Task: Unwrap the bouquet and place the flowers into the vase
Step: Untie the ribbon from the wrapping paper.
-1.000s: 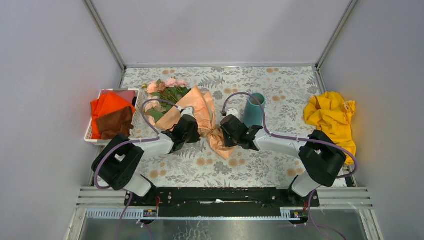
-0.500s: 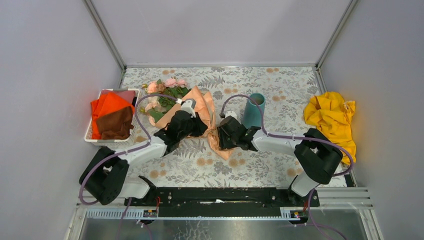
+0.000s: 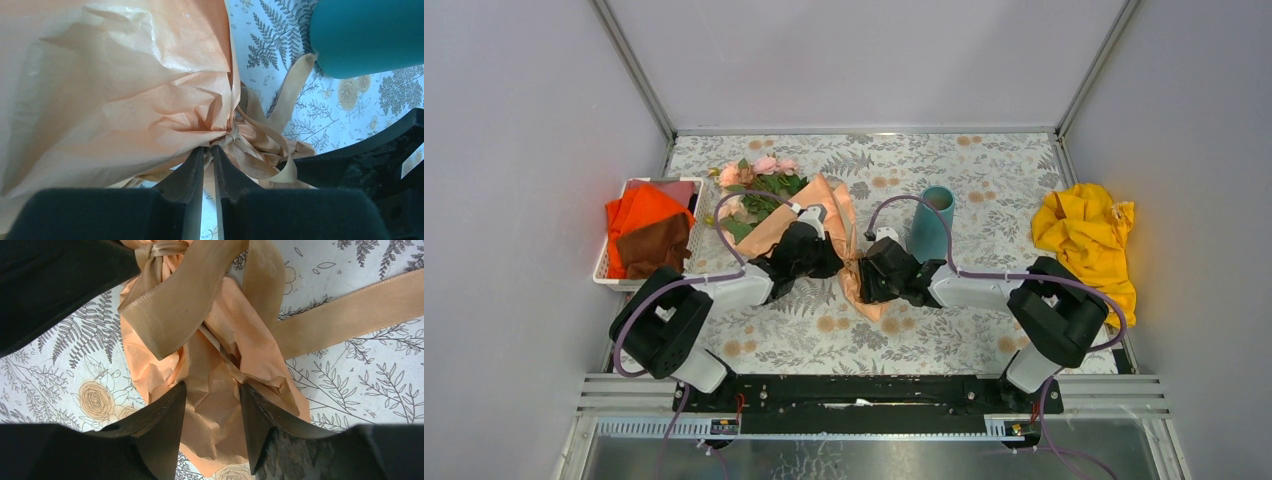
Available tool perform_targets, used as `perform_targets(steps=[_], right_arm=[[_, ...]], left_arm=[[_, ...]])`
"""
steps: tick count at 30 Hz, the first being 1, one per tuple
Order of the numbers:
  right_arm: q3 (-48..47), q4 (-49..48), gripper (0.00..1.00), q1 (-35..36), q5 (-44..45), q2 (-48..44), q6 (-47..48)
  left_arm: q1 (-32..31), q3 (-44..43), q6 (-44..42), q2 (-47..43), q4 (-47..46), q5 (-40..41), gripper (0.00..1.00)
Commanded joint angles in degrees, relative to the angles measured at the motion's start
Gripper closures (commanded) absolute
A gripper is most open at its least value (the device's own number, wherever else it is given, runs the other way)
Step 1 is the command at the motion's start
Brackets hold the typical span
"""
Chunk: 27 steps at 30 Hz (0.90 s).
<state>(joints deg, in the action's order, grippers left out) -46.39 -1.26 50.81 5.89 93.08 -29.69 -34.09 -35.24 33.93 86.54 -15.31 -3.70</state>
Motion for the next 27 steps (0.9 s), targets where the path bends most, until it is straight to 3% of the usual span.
perform_targets(steps=[1,7,21,24,27], right_arm=[[1.26,-2.19,0.47,-0.36,-2.52,1.02,-1.05],[1.73,-2.93,0.46,-0.36,-3.07,1.96,-0.93],[2.37,-4.50,0.39,-0.37,-4.66,2.82,-1.41],[2.70,-4.73,0.40,-0.41,-4.75,2.64,-1.45],[2.58,-4.64,0.41,-0.36,-4.88,2.64,-1.51]], left_arm=[[-0.40,-2.81,-0.50,0.73,-2.88,1.89,0.81],[-1.07,-3.54,-0.84,-0.84,0.17,6.60,0.78],[-2.82,-5.43,-0.60,3.51,-1.17,4.82,0.61],[-3.07,-5.84,-1.16,4.31,-0.90,4.96,0.65],[-3.33,-6.34,-1.41,5.36,-0.18,5.56,0.81]])
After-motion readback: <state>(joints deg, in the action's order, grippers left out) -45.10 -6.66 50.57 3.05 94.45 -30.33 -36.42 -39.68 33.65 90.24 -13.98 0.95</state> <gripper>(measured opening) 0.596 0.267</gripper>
